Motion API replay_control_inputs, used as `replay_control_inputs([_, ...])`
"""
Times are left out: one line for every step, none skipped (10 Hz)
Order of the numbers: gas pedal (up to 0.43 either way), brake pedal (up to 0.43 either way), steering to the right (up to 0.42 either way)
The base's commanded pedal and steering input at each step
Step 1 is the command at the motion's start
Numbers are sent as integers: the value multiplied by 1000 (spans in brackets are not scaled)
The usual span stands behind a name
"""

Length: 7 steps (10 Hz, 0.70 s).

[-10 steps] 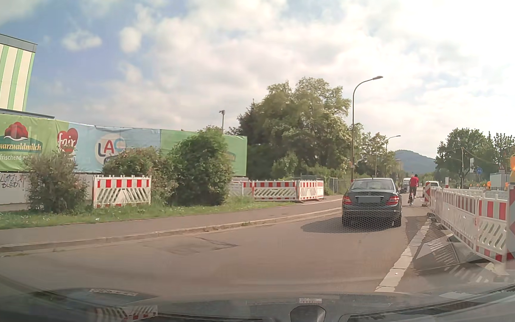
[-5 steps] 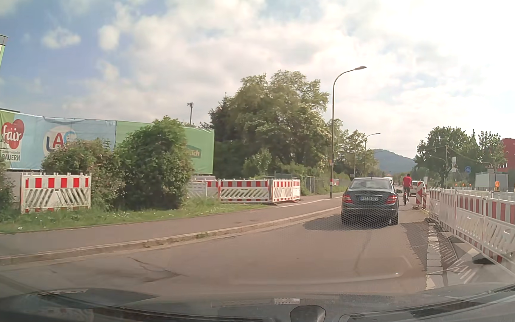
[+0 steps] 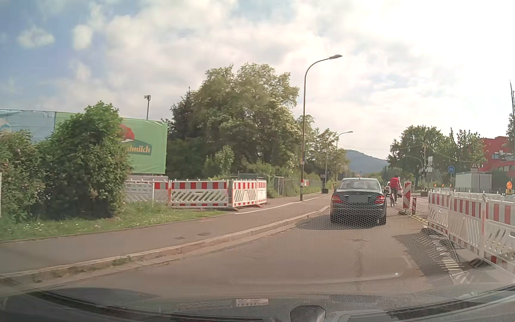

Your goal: Follow the waypoints while adhering to traffic rules and regulations

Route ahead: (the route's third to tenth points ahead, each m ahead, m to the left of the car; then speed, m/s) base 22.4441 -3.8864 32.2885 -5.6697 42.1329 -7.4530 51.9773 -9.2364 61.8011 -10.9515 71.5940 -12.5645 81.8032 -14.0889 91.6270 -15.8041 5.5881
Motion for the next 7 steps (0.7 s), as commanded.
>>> replay_control_inputs([177, 0, 148])
replay_control_inputs([177, 0, 148])
replay_control_inputs([177, 0, 148])
replay_control_inputs([177, 0, 148])
replay_control_inputs([177, 0, 148])
replay_control_inputs([169, 0, 144])
replay_control_inputs([169, 0, 134])
